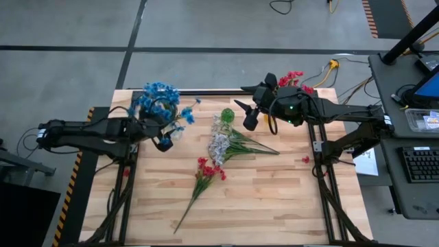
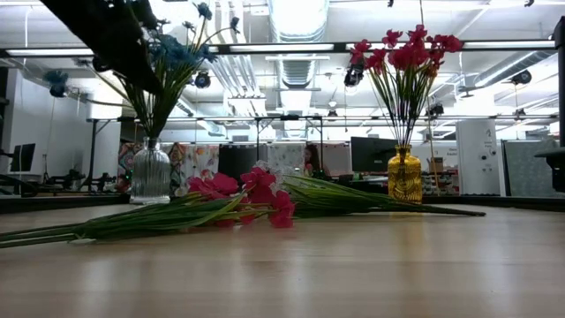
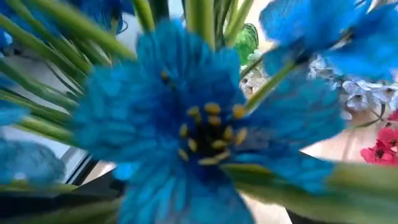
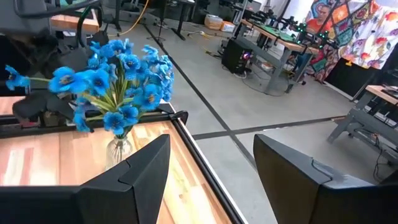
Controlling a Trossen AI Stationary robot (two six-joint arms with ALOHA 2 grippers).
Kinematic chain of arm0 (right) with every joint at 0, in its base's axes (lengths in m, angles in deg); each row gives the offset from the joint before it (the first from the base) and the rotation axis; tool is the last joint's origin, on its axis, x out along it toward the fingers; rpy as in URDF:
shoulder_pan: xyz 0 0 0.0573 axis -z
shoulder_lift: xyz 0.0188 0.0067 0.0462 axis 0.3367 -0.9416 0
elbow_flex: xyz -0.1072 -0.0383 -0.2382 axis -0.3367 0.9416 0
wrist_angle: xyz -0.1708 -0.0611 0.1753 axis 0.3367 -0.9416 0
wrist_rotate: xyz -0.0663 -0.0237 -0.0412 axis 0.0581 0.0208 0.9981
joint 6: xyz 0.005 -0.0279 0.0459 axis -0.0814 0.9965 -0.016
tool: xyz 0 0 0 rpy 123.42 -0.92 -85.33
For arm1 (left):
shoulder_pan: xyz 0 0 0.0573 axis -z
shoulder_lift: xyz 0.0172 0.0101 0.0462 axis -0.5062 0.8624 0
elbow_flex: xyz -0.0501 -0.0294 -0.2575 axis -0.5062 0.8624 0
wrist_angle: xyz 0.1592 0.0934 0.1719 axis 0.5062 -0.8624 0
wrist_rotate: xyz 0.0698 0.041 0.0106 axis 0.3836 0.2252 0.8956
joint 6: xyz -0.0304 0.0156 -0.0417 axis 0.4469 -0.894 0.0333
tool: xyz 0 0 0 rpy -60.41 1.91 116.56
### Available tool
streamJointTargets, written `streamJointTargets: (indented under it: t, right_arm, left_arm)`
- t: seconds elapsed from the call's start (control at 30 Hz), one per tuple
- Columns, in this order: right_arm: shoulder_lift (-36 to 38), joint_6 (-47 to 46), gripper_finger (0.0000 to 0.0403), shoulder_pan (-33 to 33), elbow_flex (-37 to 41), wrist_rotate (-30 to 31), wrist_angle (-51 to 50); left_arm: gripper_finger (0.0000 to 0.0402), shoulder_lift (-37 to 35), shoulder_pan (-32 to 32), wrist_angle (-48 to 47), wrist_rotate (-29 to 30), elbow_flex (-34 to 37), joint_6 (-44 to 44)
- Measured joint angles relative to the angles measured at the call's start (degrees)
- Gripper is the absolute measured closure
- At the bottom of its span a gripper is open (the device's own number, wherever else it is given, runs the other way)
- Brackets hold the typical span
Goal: Sort flowers into vase by color
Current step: Put the blue flowers into the transparent vase
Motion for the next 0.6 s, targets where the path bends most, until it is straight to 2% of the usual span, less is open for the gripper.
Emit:
streamJointTargets:
  t: [0.2,0.47,0.6]
  right_arm:
    - [0.0,0.1,0.0179,0.0,0.07,0.0,-0.04]
    - [0.0,0.24,0.0179,0.0,0.07,0.0,-0.07]
    - [0.0,0.24,0.0179,0.0,0.07,0.0,-0.07]
  left_arm:
    - [0.0144,0.13,0.0,-5.18,-0.65,-3.15,0.18]
    - [0.0144,0.3,0.0,-5.73,-8.57,-4.54,1.76]
    - [0.0144,1.38,0.0,-6.01,-9.13,-4.45,2.57]
